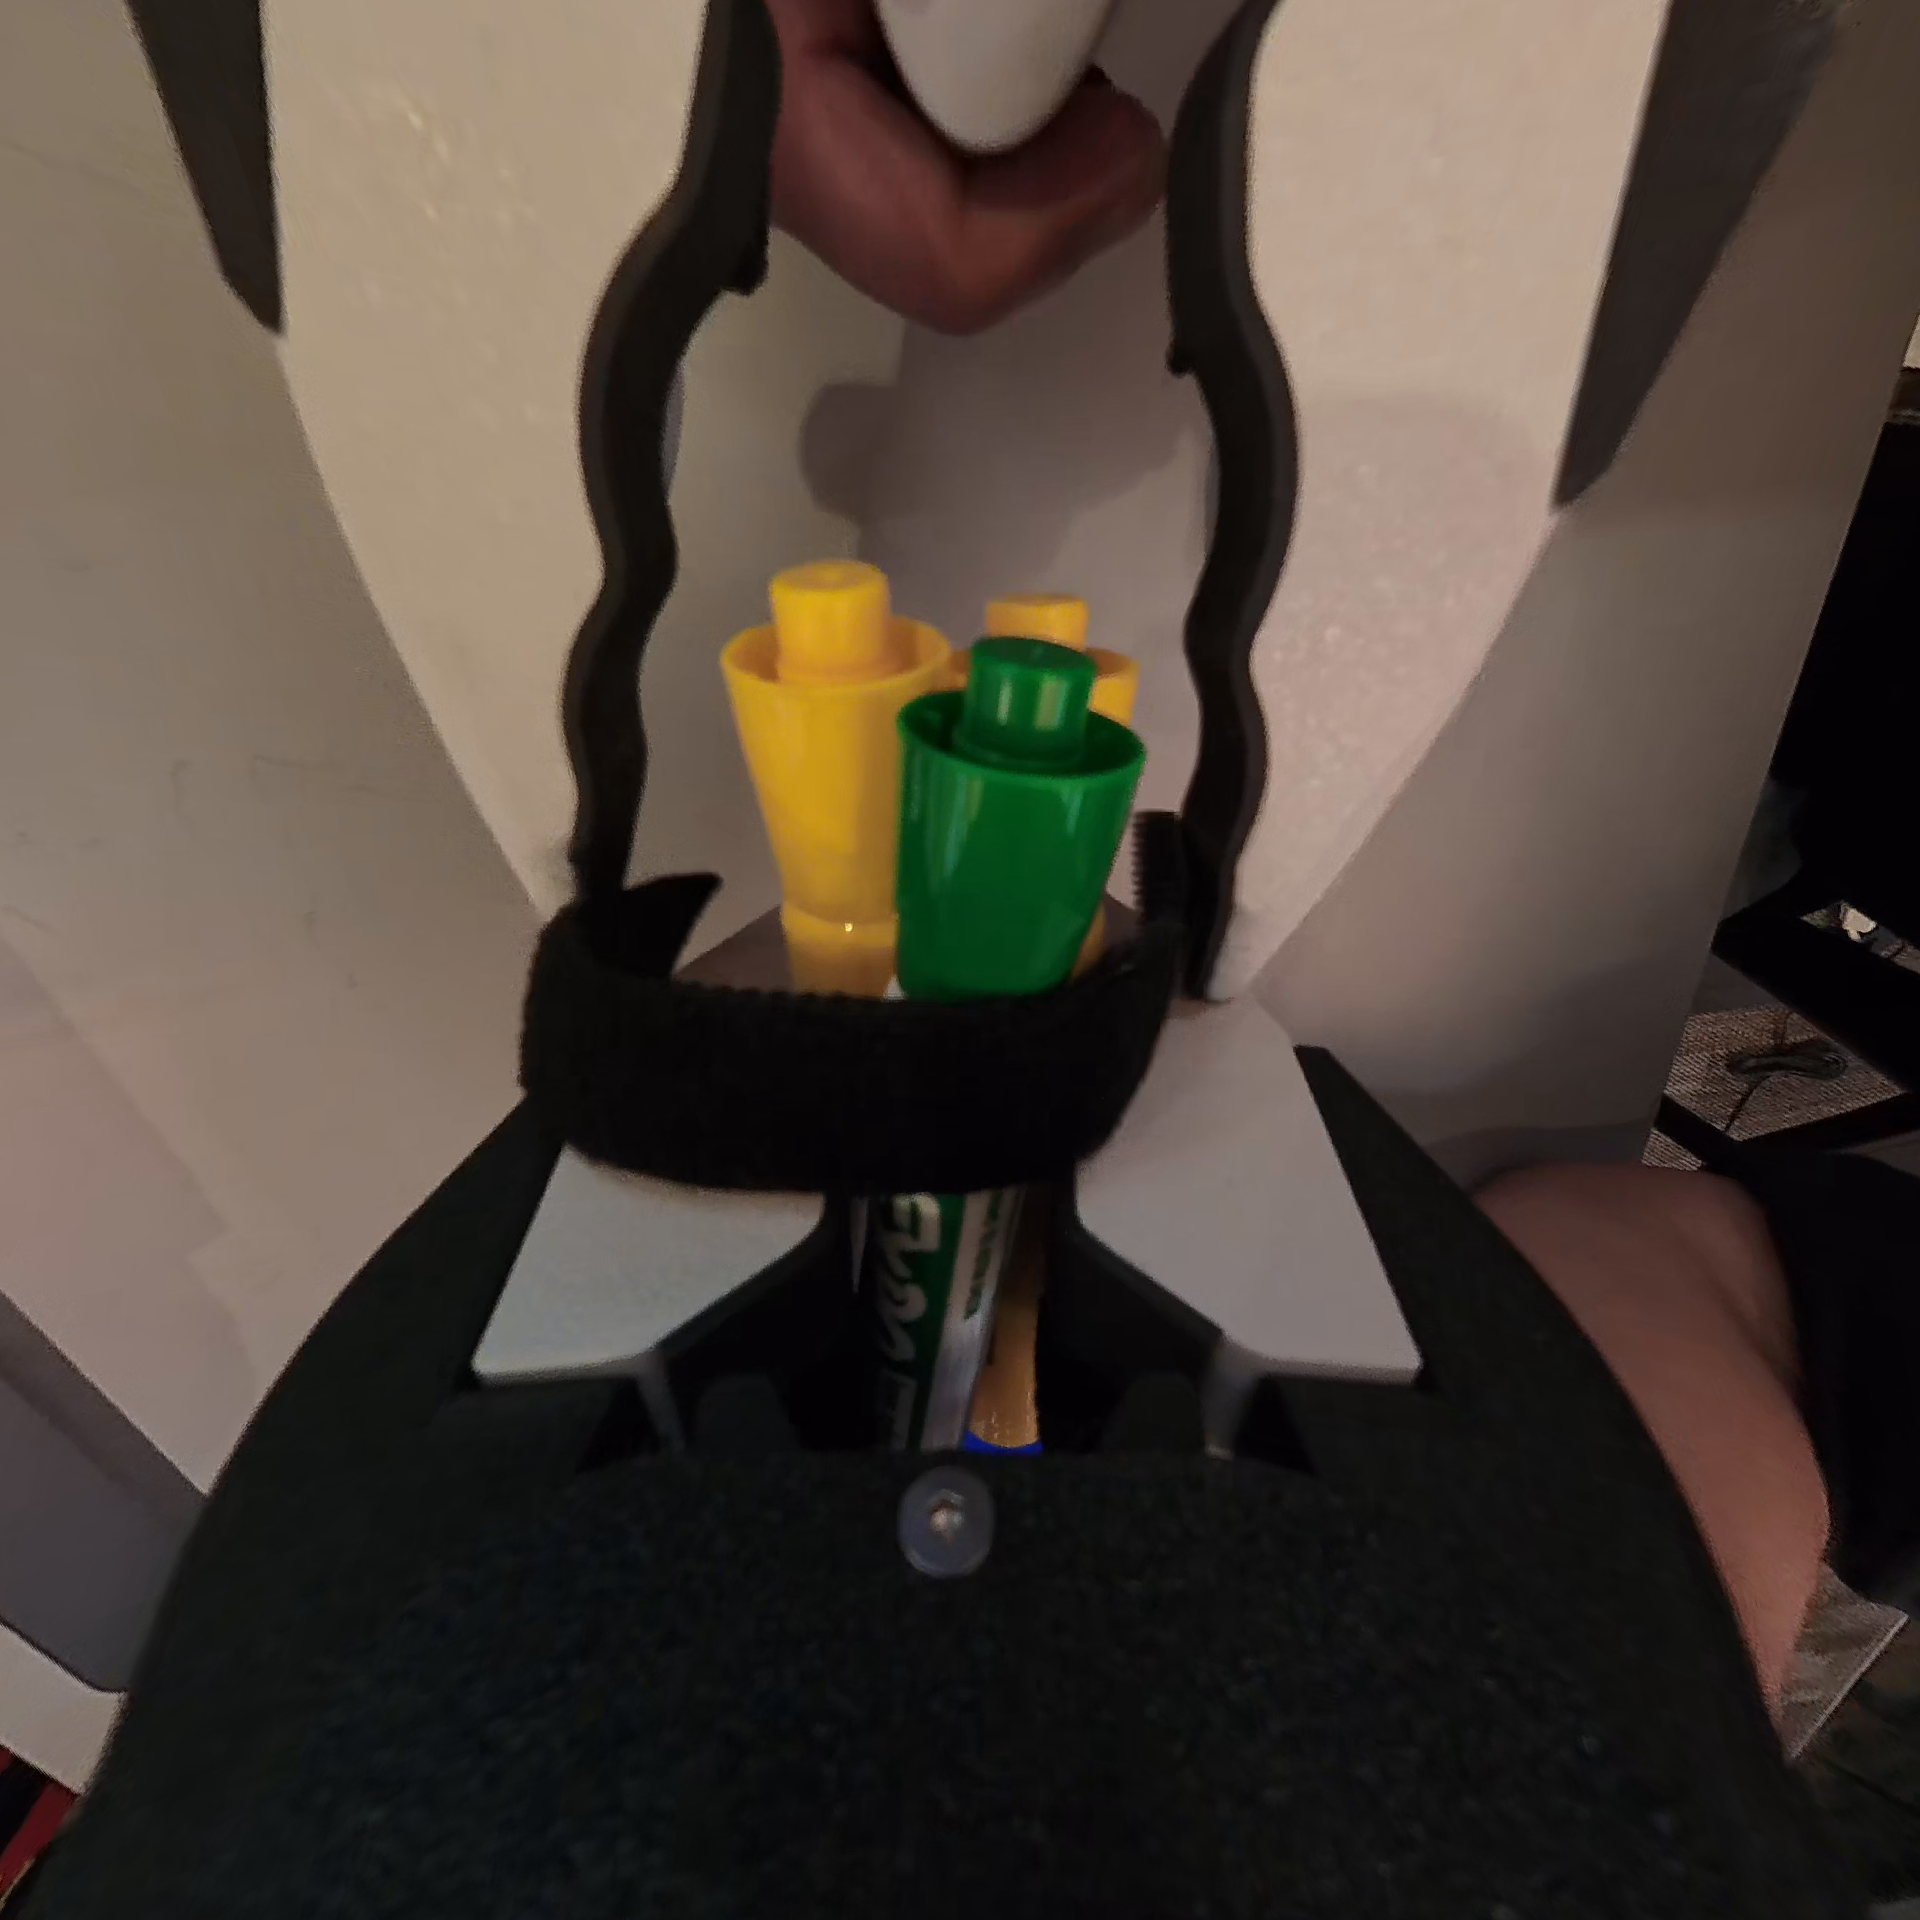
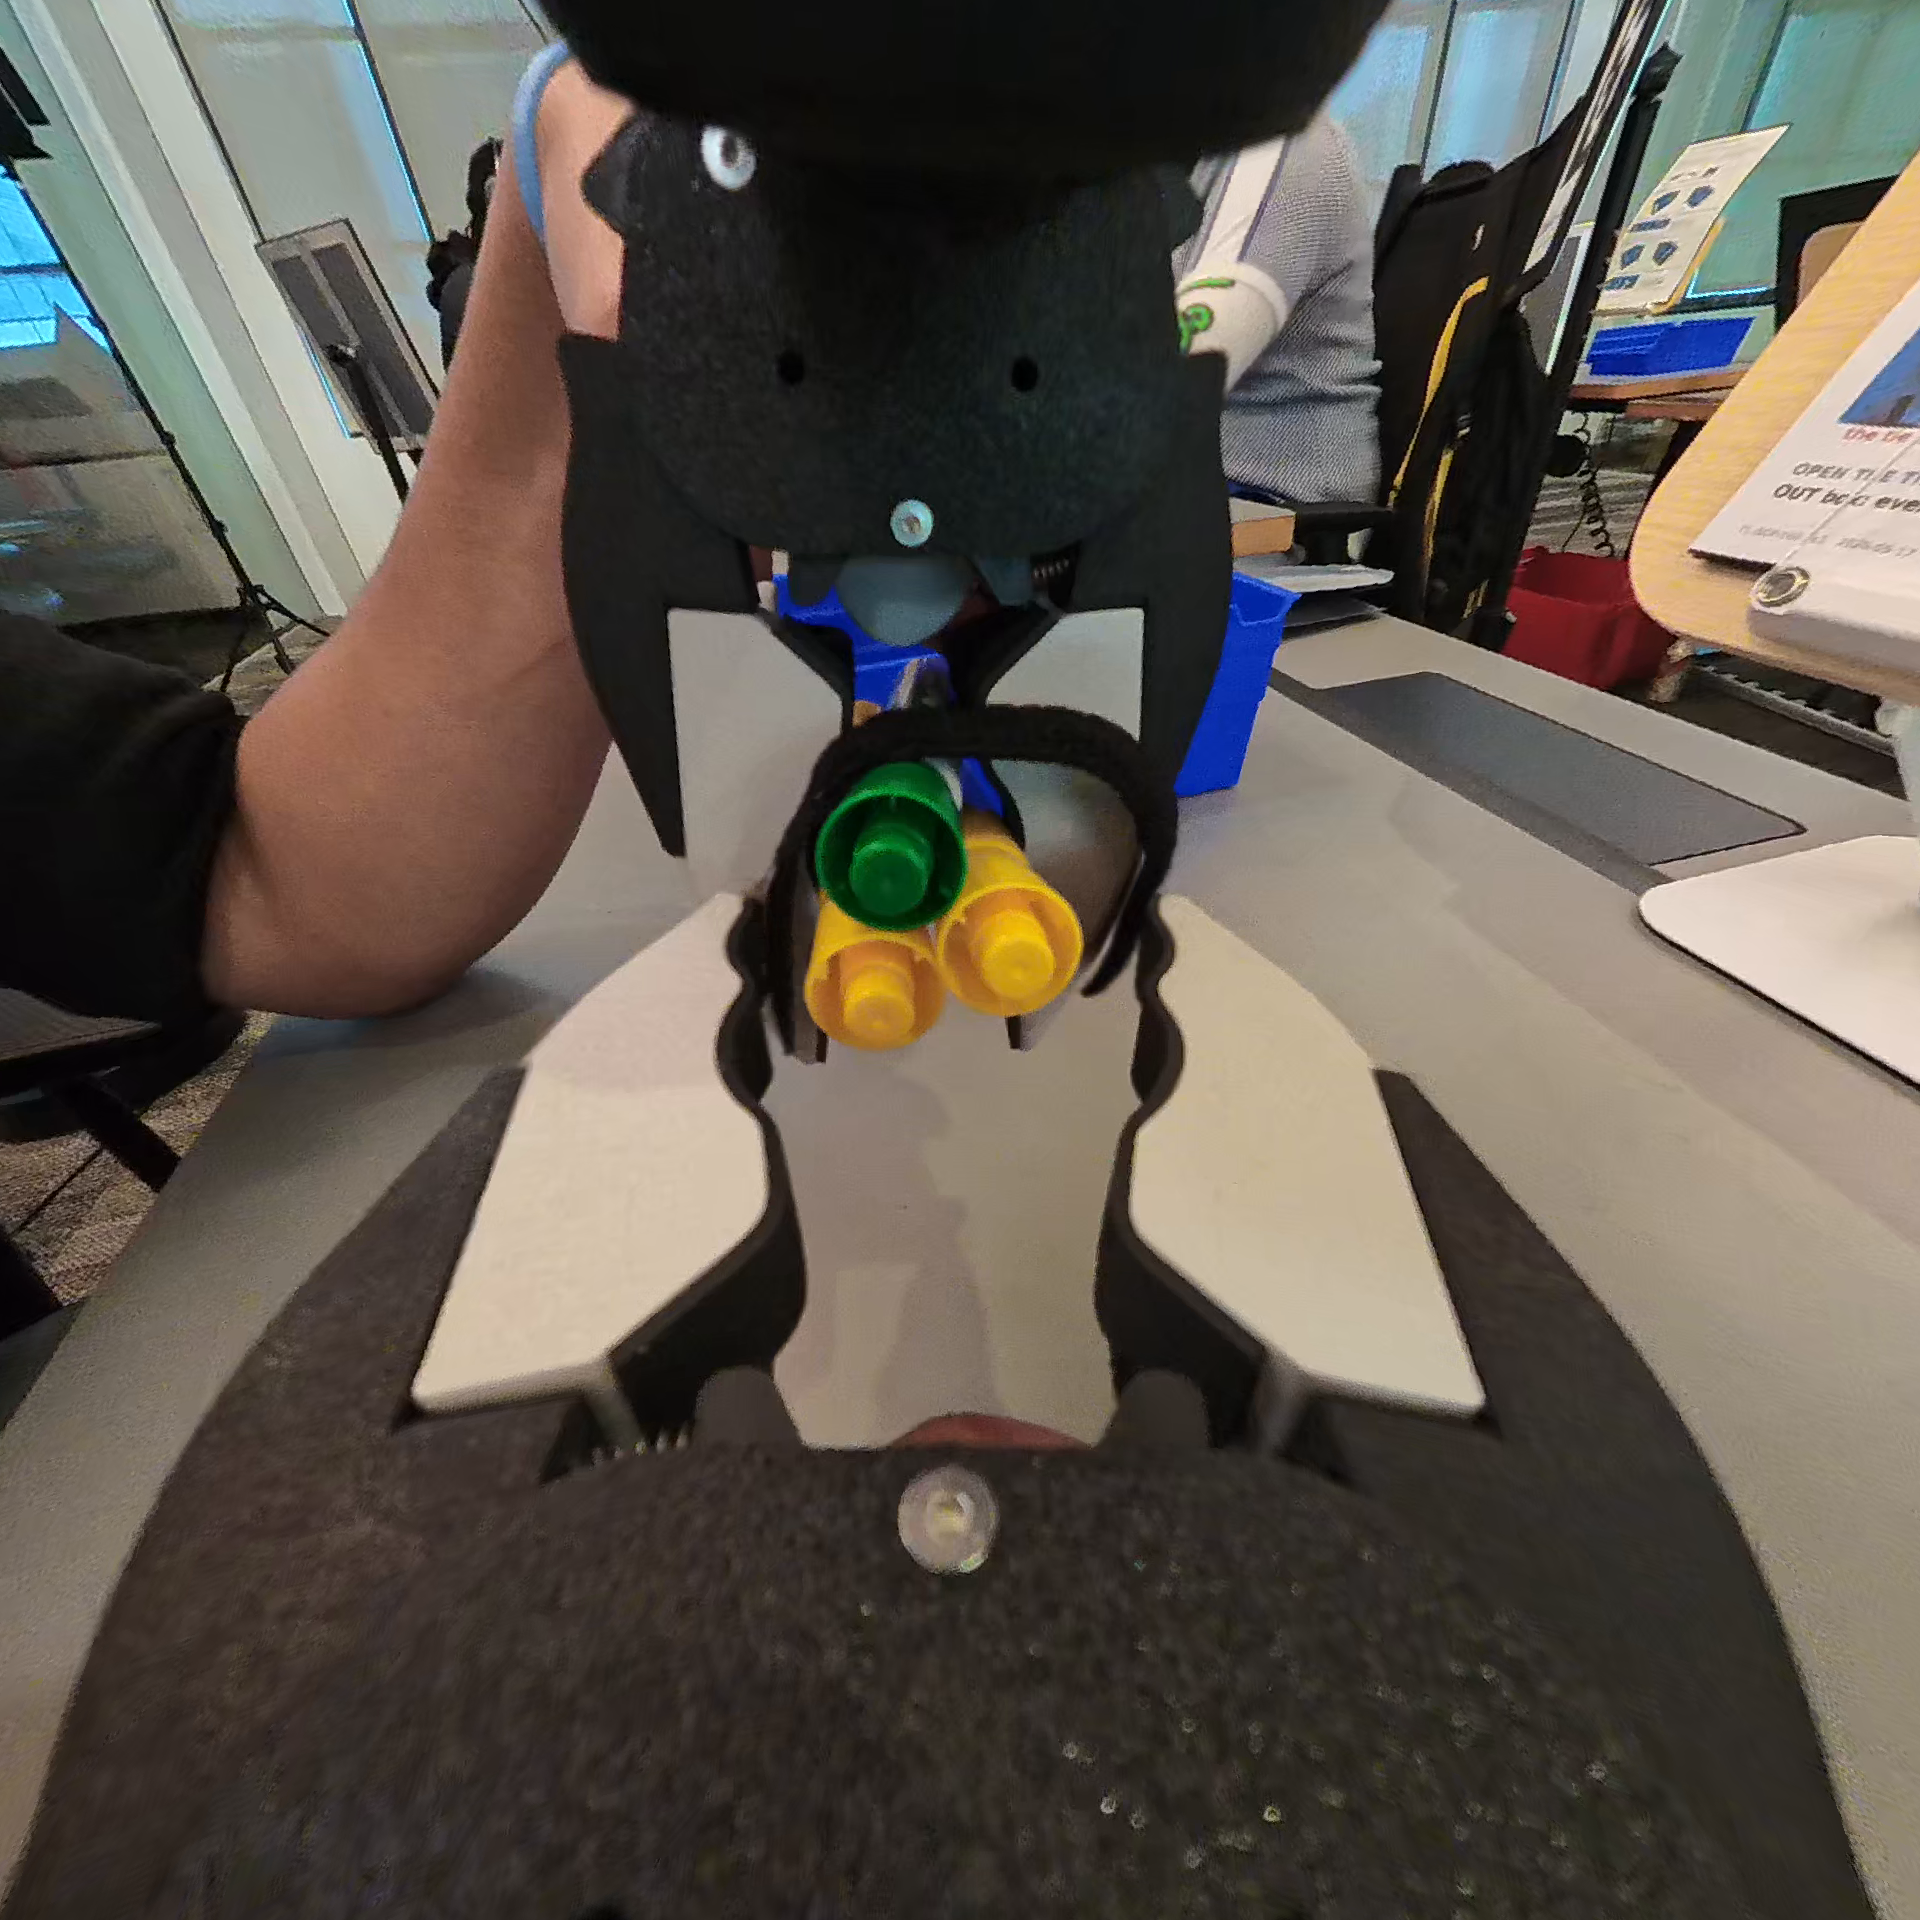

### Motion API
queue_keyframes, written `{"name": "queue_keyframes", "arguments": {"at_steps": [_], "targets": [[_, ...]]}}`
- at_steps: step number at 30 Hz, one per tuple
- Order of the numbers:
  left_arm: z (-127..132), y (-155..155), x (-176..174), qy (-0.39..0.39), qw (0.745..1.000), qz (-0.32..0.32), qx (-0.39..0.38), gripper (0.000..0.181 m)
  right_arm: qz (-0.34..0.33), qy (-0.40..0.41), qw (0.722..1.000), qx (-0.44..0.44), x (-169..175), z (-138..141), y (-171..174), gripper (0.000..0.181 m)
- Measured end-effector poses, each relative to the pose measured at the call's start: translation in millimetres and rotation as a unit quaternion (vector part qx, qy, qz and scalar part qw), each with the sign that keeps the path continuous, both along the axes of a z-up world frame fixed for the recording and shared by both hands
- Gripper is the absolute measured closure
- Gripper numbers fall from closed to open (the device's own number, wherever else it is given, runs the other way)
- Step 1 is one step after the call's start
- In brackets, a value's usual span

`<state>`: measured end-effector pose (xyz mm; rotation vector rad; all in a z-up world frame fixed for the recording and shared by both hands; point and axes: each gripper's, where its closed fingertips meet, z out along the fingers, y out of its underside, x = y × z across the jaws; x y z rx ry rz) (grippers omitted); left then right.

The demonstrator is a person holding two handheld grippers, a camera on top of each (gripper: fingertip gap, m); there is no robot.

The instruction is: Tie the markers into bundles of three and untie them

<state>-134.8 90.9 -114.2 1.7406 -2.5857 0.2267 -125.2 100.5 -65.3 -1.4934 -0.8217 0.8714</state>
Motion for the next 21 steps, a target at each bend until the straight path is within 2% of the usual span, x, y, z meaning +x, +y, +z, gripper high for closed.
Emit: {"name": "queue_keyframes", "arguments": {"at_steps": [7, 18, 21], "targets": [[1, -1, 0, -0.002, 1.000, -0.003, -0.001, 0.141, 0.013, -0.007, 1.000, -0.006, 1, -2, -3, 0.132], [2, 6, 1, -0.011, 1.000, 0.006, 0.008, 0.140, 0.053, -0.013, 0.998, -0.034, -3, -9, -14, 0.179], [3, 10, 2, -0.015, 1.000, 0.014, 0.013, 0.140, 0.059, -0.005, 0.997, -0.044, -5, -9, -16, 0.180]]}}
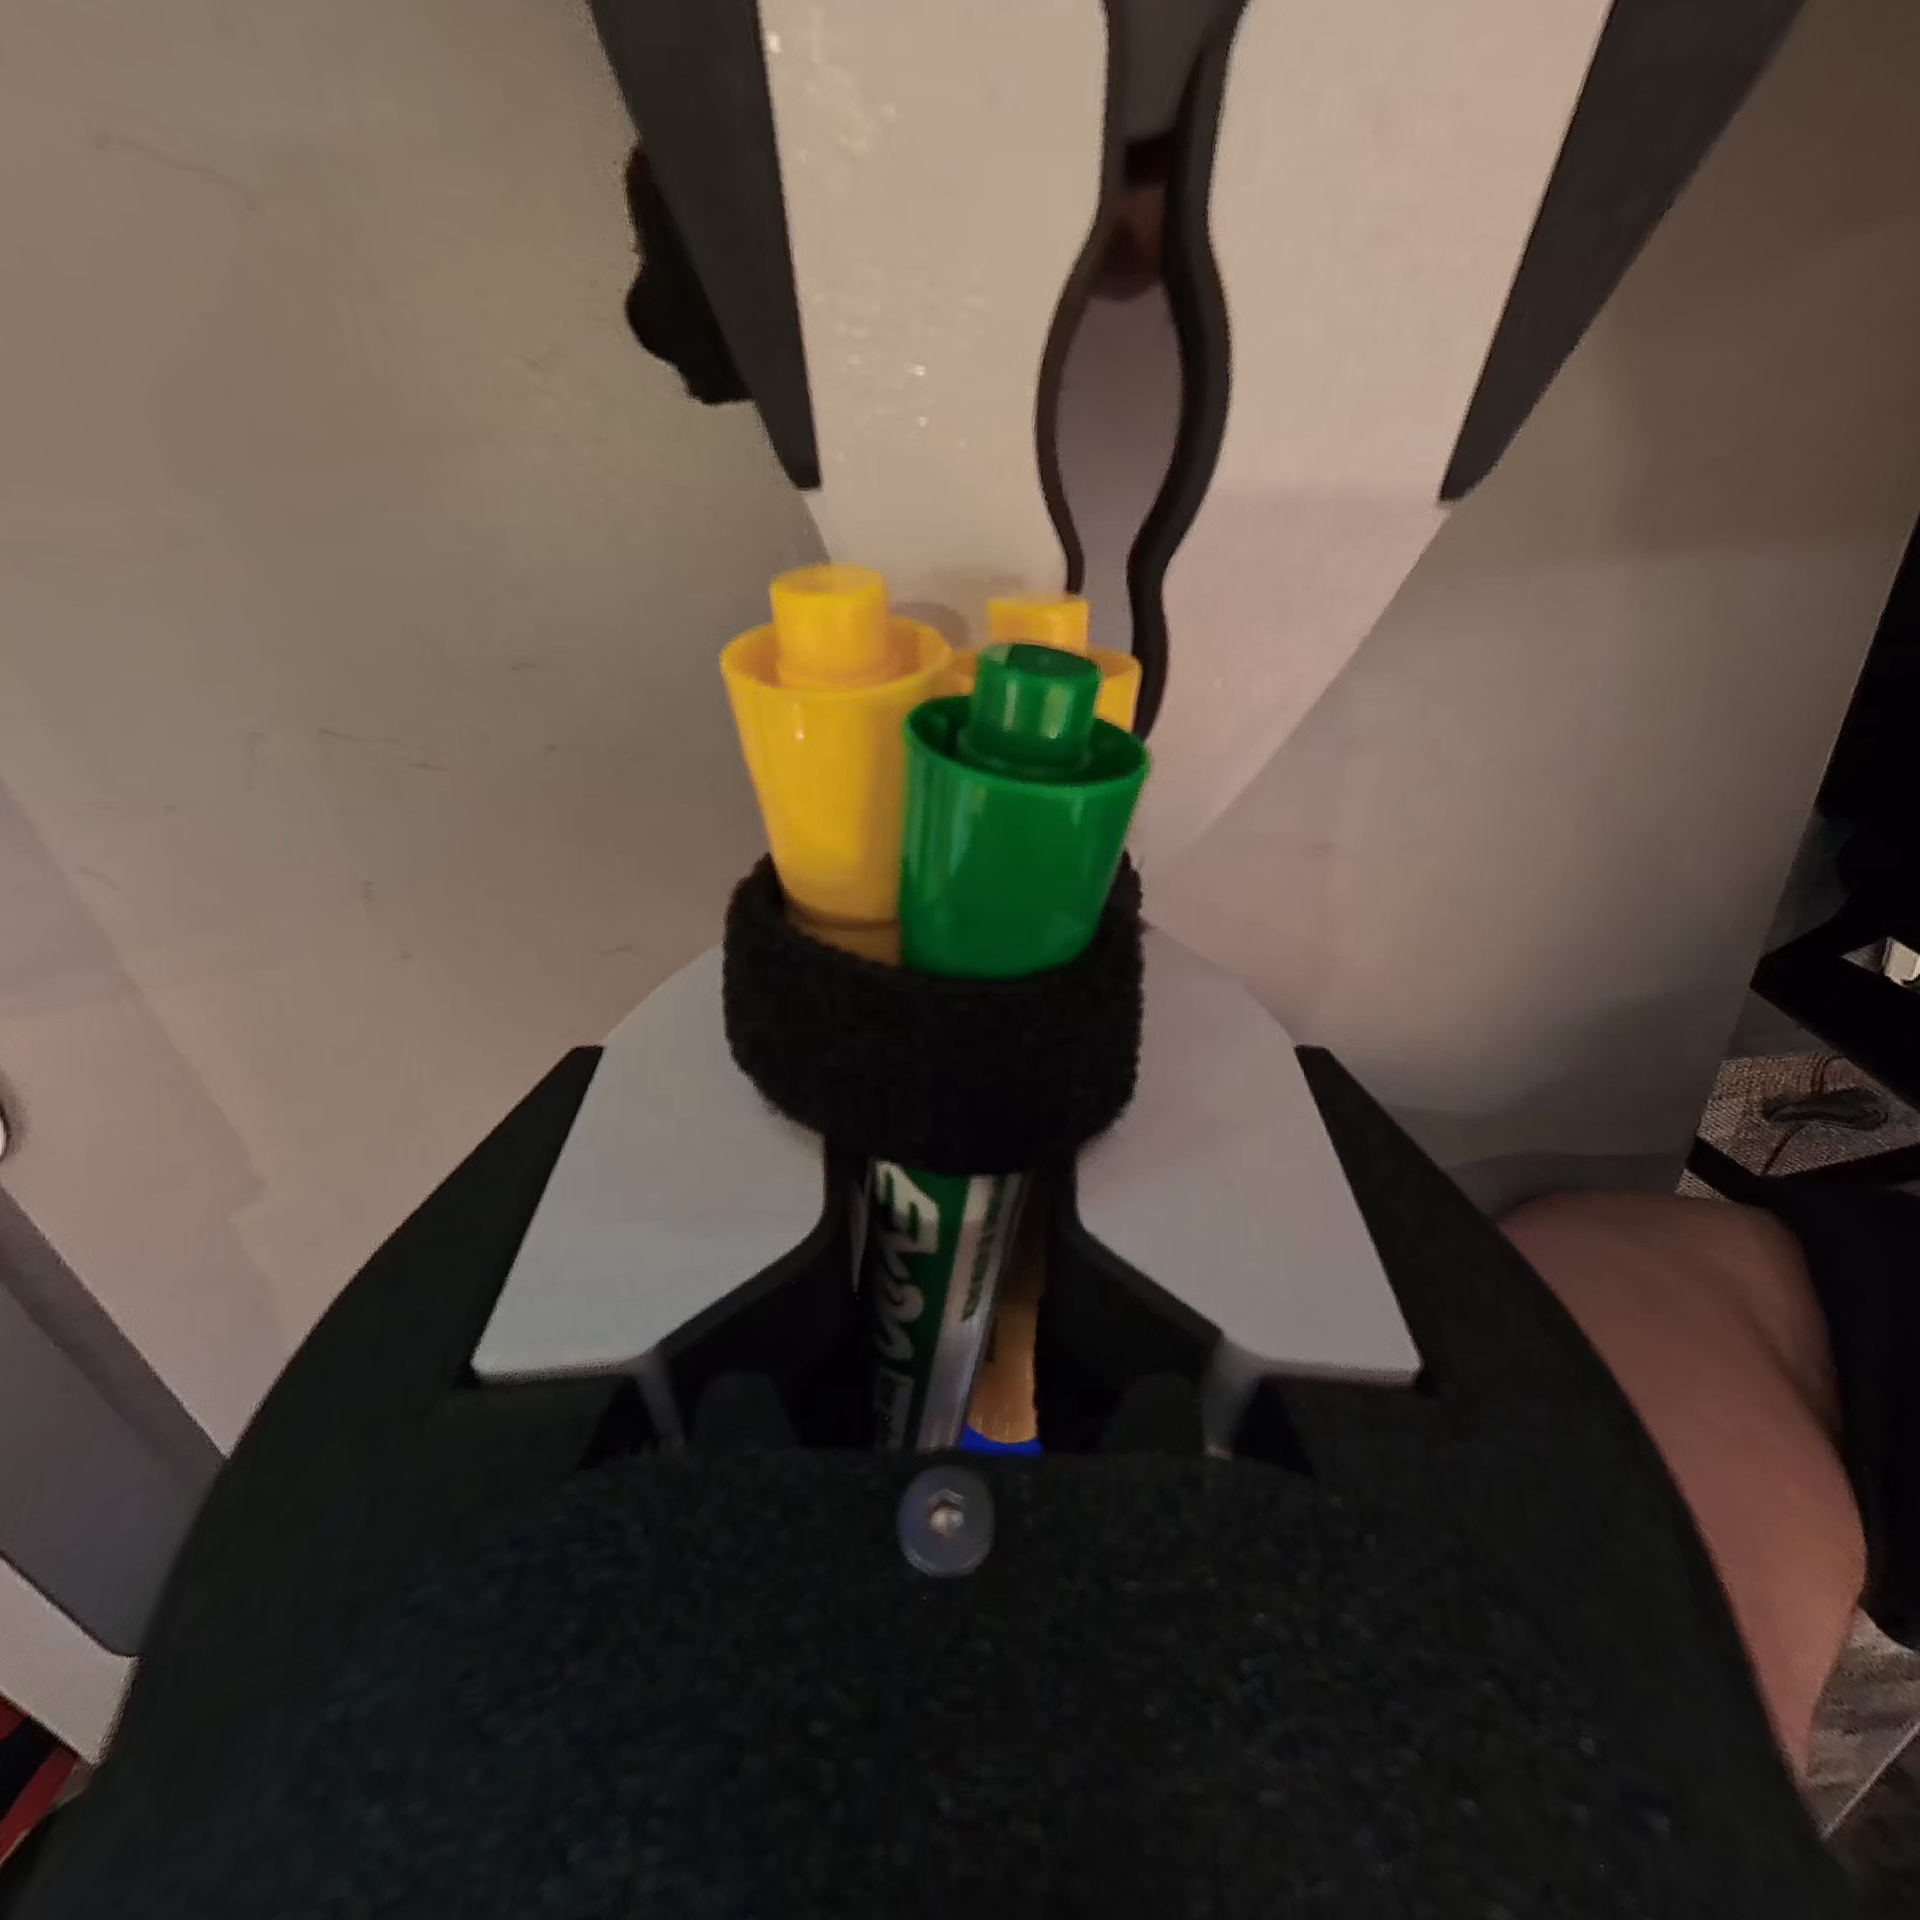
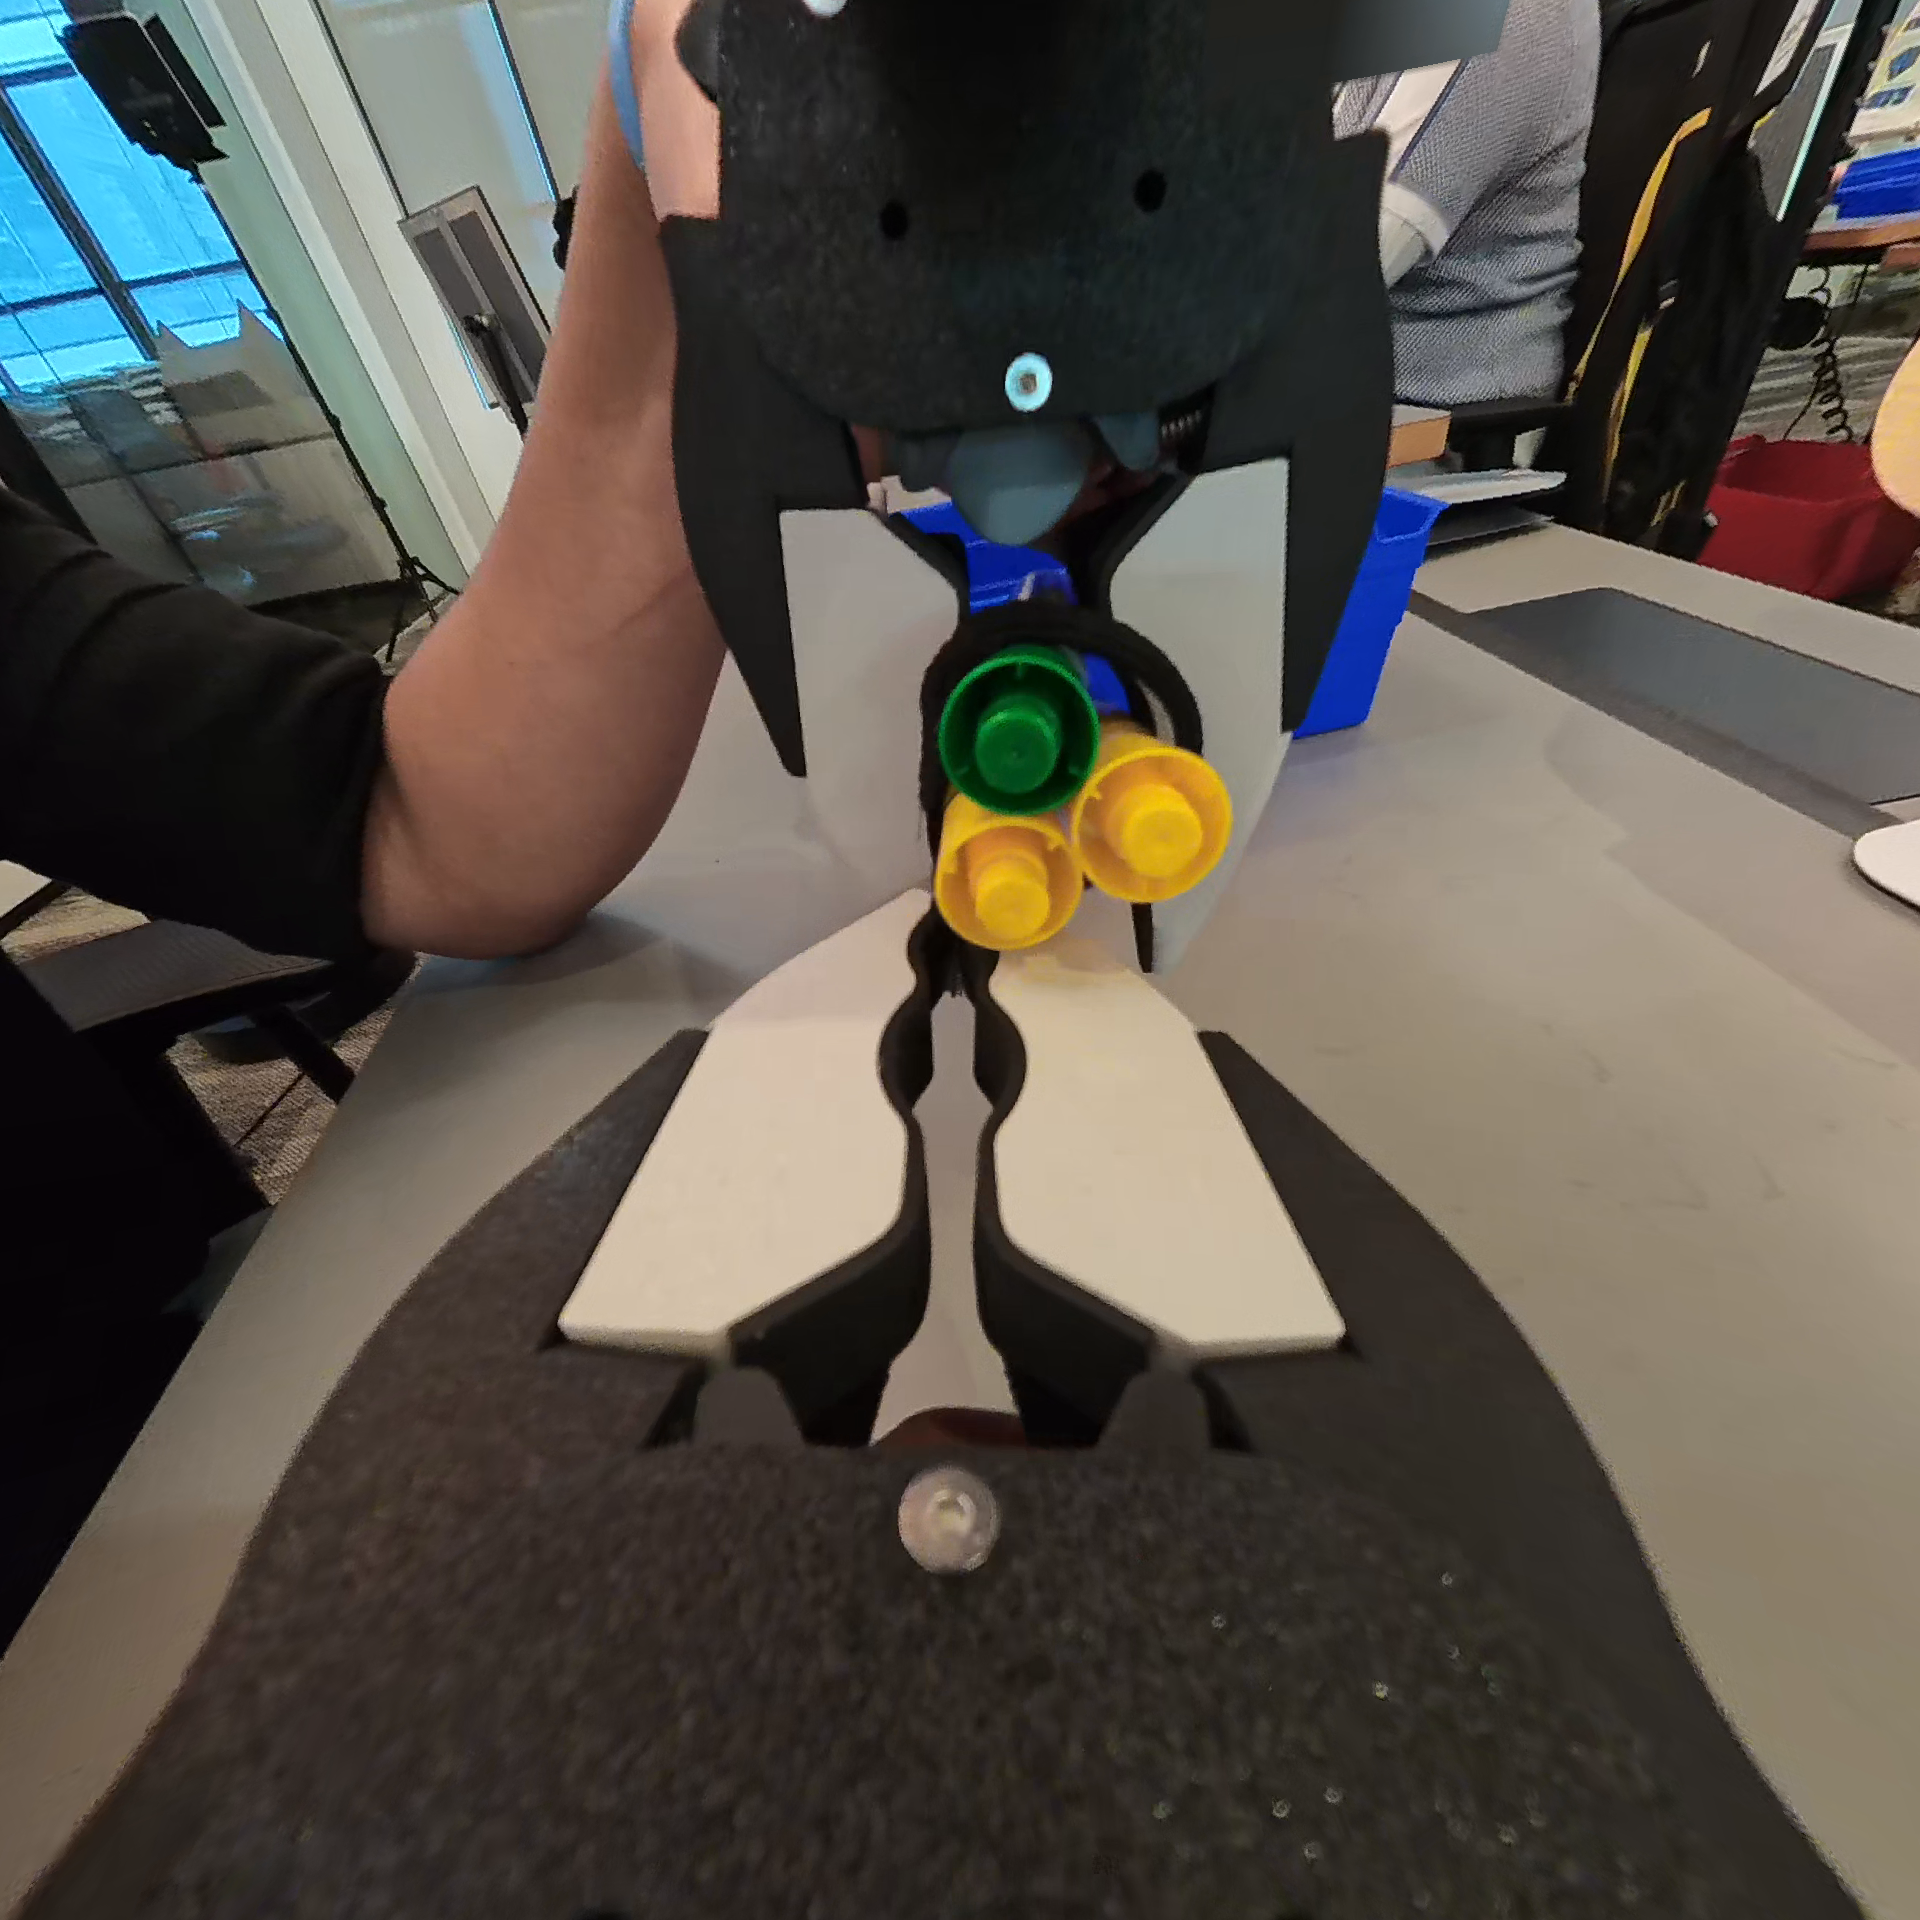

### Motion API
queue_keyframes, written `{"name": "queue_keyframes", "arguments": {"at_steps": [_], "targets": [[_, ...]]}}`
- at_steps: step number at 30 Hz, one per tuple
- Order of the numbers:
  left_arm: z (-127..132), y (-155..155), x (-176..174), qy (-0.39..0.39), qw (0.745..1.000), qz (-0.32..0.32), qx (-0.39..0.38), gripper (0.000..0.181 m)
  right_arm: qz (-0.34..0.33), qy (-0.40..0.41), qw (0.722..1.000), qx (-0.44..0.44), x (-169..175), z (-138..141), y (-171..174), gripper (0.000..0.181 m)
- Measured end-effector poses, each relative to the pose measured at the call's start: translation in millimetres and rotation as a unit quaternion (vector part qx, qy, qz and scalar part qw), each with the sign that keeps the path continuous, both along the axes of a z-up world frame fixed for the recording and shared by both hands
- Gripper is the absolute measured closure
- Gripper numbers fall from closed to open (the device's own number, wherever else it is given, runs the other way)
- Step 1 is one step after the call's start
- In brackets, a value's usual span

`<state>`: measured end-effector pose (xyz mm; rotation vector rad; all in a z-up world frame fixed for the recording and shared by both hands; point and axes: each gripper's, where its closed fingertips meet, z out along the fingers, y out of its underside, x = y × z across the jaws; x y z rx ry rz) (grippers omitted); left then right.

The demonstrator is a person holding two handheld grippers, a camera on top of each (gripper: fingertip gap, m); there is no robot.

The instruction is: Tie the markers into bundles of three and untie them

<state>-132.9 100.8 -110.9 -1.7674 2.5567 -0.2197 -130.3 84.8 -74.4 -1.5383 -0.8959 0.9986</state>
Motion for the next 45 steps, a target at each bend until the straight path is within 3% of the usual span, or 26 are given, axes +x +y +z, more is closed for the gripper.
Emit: {"name": "queue_keyframes", "arguments": {"at_steps": [4, 9, 16, 19, 25, 32, 38, 45], "targets": [[-1, -1, -1, 0.002, 1.000, -0.002, -0.003, 0.141, -0.005, -0.008, 1.000, 0.008, -1, -1, 1, 0.179], [-1, -3, -1, 0.003, 1.000, -0.005, -0.008, 0.142, -0.008, -0.006, 1.000, -0.003, -1, -2, 2, 0.160], [-2, -4, -2, 0.006, 1.000, -0.004, -0.010, 0.141, -0.082, 0.007, 0.997, 0.002, 15, 0, 20, 0.104], [-2, -5, -1, 0.006, 1.000, -0.006, -0.011, 0.141, -0.107, -0.001, 0.994, 0.015, 19, -1, 27, 0.092], [-4, -11, 1, 0.010, 1.000, -0.019, -0.017, 0.141, -0.091, -0.011, 0.993, 0.076, 13, 9, 21, 0.088], [-3, -15, 3, 0.007, 0.999, -0.028, -0.018, 0.140, -0.053, -0.009, 0.995, 0.084, 6, 10, 11, 0.103], [-1, -17, 2, 0.003, 0.999, -0.032, -0.022, 0.141, -0.028, -0.011, 0.997, 0.077, 7, 9, 4, 0.141], [1, -14, 4, -0.005, 0.999, -0.028, -0.016, 0.140, -0.014, -0.010, 0.999, 0.051, 5, 5, 1, 0.163]]}}
